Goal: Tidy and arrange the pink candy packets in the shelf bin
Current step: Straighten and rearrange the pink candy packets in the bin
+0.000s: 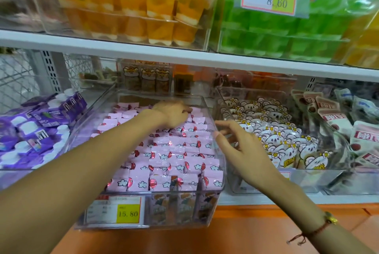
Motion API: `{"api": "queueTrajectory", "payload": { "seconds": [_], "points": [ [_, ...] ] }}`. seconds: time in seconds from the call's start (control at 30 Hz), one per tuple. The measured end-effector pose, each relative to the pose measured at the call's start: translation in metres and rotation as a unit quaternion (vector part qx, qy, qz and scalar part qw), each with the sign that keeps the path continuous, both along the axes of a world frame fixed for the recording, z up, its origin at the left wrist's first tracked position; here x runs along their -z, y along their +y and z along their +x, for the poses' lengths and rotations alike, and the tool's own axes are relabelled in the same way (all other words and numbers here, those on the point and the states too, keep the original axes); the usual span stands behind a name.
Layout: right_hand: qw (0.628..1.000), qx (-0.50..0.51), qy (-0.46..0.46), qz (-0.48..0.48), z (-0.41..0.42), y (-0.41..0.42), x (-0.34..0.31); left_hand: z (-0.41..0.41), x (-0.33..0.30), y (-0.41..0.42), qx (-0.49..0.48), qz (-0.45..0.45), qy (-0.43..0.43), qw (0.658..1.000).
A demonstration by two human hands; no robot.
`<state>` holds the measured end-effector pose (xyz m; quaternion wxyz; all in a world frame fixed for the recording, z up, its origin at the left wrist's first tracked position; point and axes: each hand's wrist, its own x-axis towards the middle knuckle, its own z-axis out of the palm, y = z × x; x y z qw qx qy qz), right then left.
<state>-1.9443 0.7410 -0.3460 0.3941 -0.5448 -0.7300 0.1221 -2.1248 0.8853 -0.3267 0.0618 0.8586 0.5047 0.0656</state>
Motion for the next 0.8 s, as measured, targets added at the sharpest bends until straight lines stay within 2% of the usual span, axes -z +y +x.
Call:
{"api": "queueTrajectory", "payload": {
  "seconds": [0.07,0.13,0.27,0.33,0.4,0.53,0.6,0.8],
  "points": [
    [1.0,-0.001,0.003,-0.005,0.0,-0.001,-0.001,0.001,-0.006,0.001,-0.004,-0.031,-0.001,1.0],
    [1.0,-0.005,0.005,-0.014,0.0,-0.003,0.0,0.004,-0.012,0.003,-0.021,-0.04,-0.041,0.998],
    [1.0,-0.011,0.001,-0.017,0.0,-0.003,0.001,0.017,-0.018,0.006,-0.065,0.012,-0.153,0.986],
    [1.0,-0.01,0.005,-0.016,0.001,-0.003,0.0,0.025,-0.016,0.009,-0.07,0.026,-0.166,0.983],
    [1.0,-0.012,0.008,-0.018,0.002,-0.003,0.0,0.03,-0.013,0.013,-0.064,0.041,-0.14,0.987],
    [1.0,-0.017,0.005,-0.019,0.002,-0.002,0.002,0.026,-0.008,0.02,-0.041,0.095,0.006,0.995],
    [1.0,-0.017,0.008,-0.019,0.002,-0.001,0.002,0.025,-0.006,0.024,-0.037,0.094,0.015,0.995],
    [1.0,-0.015,0.015,-0.018,0.002,0.001,0.003,0.03,-0.002,0.033,-0.067,0.037,-0.168,0.983]
  ]
}}
